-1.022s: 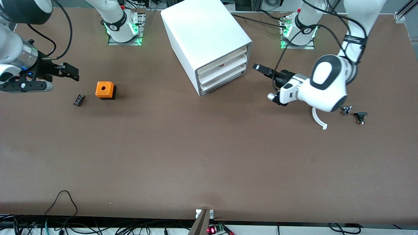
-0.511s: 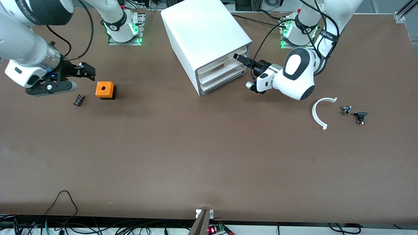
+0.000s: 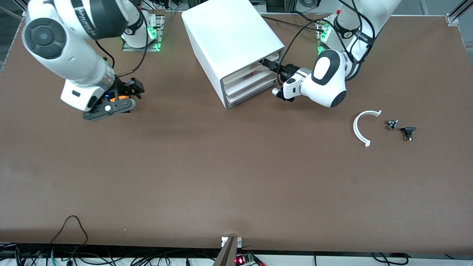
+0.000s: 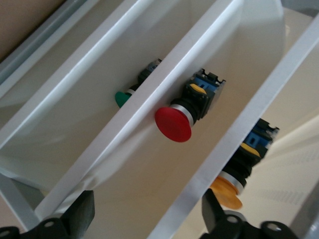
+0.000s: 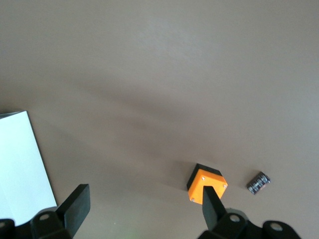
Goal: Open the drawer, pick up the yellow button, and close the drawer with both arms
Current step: 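Pull the middle drawer open with the left gripper while the right gripper approaches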
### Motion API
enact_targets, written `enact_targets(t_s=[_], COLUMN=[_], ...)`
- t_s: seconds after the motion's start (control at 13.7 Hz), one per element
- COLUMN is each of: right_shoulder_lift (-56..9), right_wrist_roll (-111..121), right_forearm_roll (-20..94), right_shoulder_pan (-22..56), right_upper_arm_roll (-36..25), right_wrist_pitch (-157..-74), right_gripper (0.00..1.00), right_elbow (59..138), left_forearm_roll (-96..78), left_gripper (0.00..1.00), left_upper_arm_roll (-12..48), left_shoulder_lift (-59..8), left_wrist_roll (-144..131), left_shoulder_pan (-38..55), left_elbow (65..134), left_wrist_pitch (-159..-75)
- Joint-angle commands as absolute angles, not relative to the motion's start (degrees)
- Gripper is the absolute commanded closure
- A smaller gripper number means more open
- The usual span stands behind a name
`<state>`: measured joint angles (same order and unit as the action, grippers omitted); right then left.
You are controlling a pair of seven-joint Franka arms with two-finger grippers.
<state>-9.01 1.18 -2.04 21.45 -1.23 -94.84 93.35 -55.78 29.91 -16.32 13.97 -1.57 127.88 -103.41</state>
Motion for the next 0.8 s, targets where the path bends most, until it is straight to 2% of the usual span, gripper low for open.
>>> enact_targets(t_s=[0.0, 0.15, 0.29, 0.66, 0.73], right_shoulder_lift=[-11.33, -11.86, -12.65, -17.83, -20.10], right_wrist_roll=[1.67, 1.58, 1.67, 2.90, 4.38], right_forearm_roll=[-1.14, -0.97, 0.17, 5.62, 5.54], right_shoulder_pan=[23.72, 24.17, 24.26, 28.20, 29.69], right_upper_arm_roll=[-1.58, -1.50, -1.49, -1.23, 0.34], right_wrist_pitch=[-95.80, -97.37, -97.65, -97.65, -97.56], right_gripper=[0.00, 0.00, 0.00, 0.00, 0.00], right_elbow=[91.23, 91.14, 90.27, 80.98, 77.38], left_forearm_roll=[-56.79, -56.17, -51.53, -49.39, -49.31], left_gripper=[1.00, 1.00, 1.00, 1.00, 0.93], left_upper_arm_roll=[30.67, 29.54, 25.95, 20.40, 20.04], left_shoulder_lift=[-14.68, -14.59, -14.41, -13.97, -13.97], left_wrist_roll=[15.21, 15.38, 15.03, 14.86, 14.59], left_shoulder_pan=[-1.85, -2.72, -2.90, -4.65, -4.75], left_elbow=[129.46, 128.85, 127.28, 123.32, 122.09], left_wrist_pitch=[-104.68, -105.03, -108.52, -113.99, -113.91])
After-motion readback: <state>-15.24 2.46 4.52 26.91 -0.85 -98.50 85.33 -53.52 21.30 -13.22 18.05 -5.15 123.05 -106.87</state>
